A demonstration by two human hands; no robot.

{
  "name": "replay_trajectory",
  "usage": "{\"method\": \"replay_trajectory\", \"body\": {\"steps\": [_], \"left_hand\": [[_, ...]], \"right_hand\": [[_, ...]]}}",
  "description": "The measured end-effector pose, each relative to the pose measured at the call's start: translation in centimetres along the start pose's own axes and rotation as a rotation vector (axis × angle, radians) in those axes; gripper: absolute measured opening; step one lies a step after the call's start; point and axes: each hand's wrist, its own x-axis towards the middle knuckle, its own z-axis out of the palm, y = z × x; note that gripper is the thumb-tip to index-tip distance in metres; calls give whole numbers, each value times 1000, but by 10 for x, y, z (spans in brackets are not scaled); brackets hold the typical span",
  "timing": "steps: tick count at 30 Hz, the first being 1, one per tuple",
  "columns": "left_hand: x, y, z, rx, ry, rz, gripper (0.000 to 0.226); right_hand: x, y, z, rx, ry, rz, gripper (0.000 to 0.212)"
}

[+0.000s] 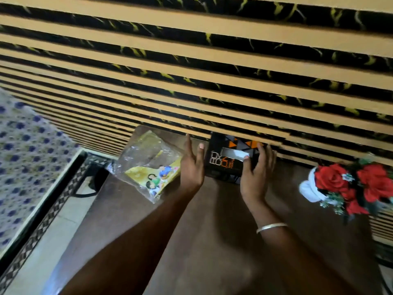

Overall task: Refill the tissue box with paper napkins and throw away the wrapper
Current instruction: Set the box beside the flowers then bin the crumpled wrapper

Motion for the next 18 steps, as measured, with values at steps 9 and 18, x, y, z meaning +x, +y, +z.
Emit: {"method": "replay_trajectory", "body": {"steps": [9, 18], "left_hand": [[-15, -59, -79, 106, 376, -65, 62], [28, -122, -159, 492, 130, -487, 112]], "right_hand": [[-78, -71, 49, 44, -316, -247, 39], [-87, -83, 98, -182, -870, 4, 108]]}}
